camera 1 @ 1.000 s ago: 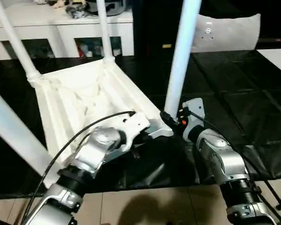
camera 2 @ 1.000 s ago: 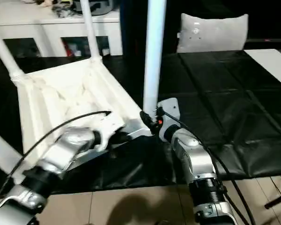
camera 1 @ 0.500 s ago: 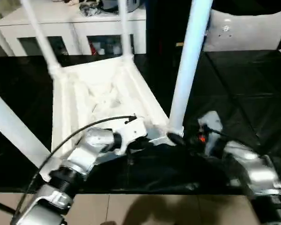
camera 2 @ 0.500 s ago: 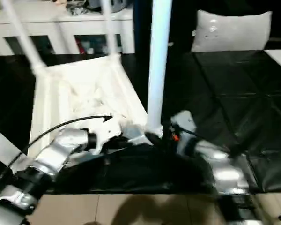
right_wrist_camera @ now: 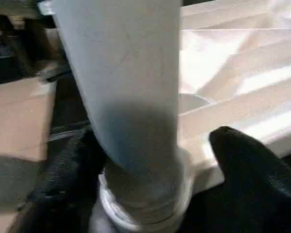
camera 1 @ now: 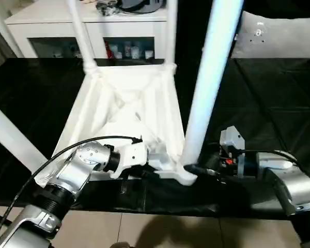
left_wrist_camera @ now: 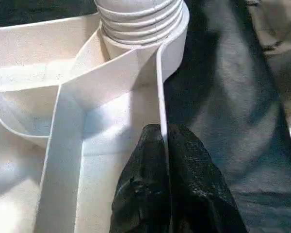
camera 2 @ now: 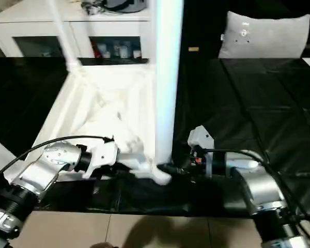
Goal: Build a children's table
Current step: Rotate leg to tighten
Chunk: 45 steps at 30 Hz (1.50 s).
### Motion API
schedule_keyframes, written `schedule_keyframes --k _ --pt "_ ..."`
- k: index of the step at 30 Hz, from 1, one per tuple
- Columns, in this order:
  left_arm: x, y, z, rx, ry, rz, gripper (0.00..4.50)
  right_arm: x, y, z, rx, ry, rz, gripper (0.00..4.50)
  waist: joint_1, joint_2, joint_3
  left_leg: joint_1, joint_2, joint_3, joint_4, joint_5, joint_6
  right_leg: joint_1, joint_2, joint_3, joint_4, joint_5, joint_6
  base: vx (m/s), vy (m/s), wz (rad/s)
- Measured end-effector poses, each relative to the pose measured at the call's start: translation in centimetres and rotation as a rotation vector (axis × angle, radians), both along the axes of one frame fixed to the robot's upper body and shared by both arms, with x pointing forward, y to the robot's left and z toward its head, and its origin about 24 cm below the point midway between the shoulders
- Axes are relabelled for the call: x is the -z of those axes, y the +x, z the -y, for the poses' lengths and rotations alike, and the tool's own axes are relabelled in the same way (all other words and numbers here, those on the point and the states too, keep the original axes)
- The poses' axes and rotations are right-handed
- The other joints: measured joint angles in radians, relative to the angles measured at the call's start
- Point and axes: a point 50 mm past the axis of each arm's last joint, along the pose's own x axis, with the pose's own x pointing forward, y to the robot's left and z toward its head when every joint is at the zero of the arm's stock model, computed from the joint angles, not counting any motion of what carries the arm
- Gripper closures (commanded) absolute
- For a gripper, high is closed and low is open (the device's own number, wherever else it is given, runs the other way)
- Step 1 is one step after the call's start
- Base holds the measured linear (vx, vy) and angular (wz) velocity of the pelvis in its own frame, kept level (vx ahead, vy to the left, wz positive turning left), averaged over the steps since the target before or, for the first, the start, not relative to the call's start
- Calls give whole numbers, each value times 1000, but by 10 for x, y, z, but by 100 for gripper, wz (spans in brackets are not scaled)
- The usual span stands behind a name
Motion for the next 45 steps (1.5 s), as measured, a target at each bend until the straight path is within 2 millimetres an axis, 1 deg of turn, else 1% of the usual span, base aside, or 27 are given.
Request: schedule_keyframes --k 1,4,5,8,10,12,13,15,22,25,28,29,30,31,32,34,37,38,39,41,43,45 --pt "0 0 -1 9 3 -2 450 0 -1 -1 -15 1 -7 137 1 0 0 0 0 0 0 0 0 0 0 0 1 0 0 0 0 0" --pt "0 -1 0 28 4 -3 450 1 -3 -2 -52 4 -24 148 5 -1 0 0 0 0 0 0 0 0 0 0 1 1 -1 0 0 0" --pt "0 -2 0 33 4 -3 450 2 -4 -3 -65 4 -34 159 6 -1 0 0 0 0 0 0 0 0 0 0 1 1 -1 0 0 0" --pt "0 -3 0 47 6 -10 450 3 -5 -4 -85 17 -54 190 9 -2 0 0 0 0 1 0 0 0 0 0 2 0 0 0 0 0" --pt "0 -3 0 55 7 -15 450 2 -6 -5 -92 27 -60 196 12 -2 0 0 0 0 2 0 0 0 0 0 2 0 0 0 0 0" --pt "0 -3 0 60 8 -17 450 3 -6 -5 -99 29 -63 220 13 -3 0 0 0 0 2 0 0 0 0 0 3 0 0 0 0 0" --pt "0 -3 0 61 8 -17 450 3 -6 -5 -99 31 -65 220 14 -3 0 0 0 0 2 0 0 0 0 0 3 0 0 0 0 0" --pt "0 -4 0 63 9 -16 450 2 -6 -5 -101 31 -63 237 15 -3 0 0 0 0 2 0 0 0 0 0 3 0 0 0 0 0" --pt "0 -3 0 49 -1 -34 450 3 -8 -6 -96 36 -71 249 19 -5 -1 0 0 0 2 0 0 0 0 1 4 0 0 0 0 0" --pt "0 -2 -1 5 -8 -60 450 5 -7 -13 -53 51 -52 249 18 -6 -1 2 1 0 2 0 -1 0 0 1 6 0 1 0 0 0" --pt "1 4 -6 -122 9 -80 450 11 1 -27 96 66 -27 251 -13 -8 -2 5 2 0 7 2 -2 0 0 1 13 -1 1 0 0 0" --pt "1 6 -6 -169 4 -83 450 13 5 -30 162 68 -22 252 -27 -8 -2 5 2 -1 9 2 -2 1 0 1 13 -1 1 0 0 0" --pt "2 8 -3 -200 -2 -88 450 14 8 -31 211 71 -23 253 -35 -8 -2 6 2 -2 9 2 -2 1 0 1 12 -1 1 0 0 0" --pt "3 10 0 -247 -13 -87 450 15 13 -33 278 78 -25 254 -45 -8 -2 6 2 -3 11 2 -3 1 0 0 10 -1 1 0 0 0" --pt "4 13 5 -314 -23 -76 450 16 21 -37 371 83 -22 254 -62 -9 -2 6 2 -4 13 2 -3 1 0 -1 9 -1 2 0 0 0" --pt "6 17 14 -394 -41 -68 450 18 30 -42 492 84 -15 254 -83 -9 -2 5 2 -6 14 2 -3 2 0 -4 1 -1 2 0 0 0" --pt "7 22 30 -505 -53 -38 450 20 43 -52 673 80 0 254 -104 -8 -2 4 2 -13 14 2 -2 7 -1 -16 -14 -1 2 0 0 0" --pt "7 24 35 -540 -54 -25 450 20 48 -56 725 74 10 254 -114 -8 -2 4 2 -16 14 2 -2 9 -2 -21 -22 -1 2 0 0 0" --pt "7 24 37 -550 -56 -22 450 20 49 -56 743 68 18 254 -116 -8 -2 3 2 -17 14 1 -2 9 -2 -24 -26 -1 2 0 0 0" --pt "7 25 43 -572 -57 -20 450 21 50 -55 766 73 18 184 -115 -7 -2 4 1 -18 14 1 -2 13 -3 -23 -28 -1 1 0 0 0" --pt "7 25 48 -567 -58 -16 450 22 50 -53 777 74 13 182 -113 -7 -2 5 0 -18 14 1 -1 14 -3 -22 -28 -1 1 0 0 0" --pt "6 24 53 -544 -57 -6 450 23 49 -49 787 85 27 152 -107 -3 -3 4 -1 -19 13 0 0 14 -3 -21 -28 -1 1 0 0 0"
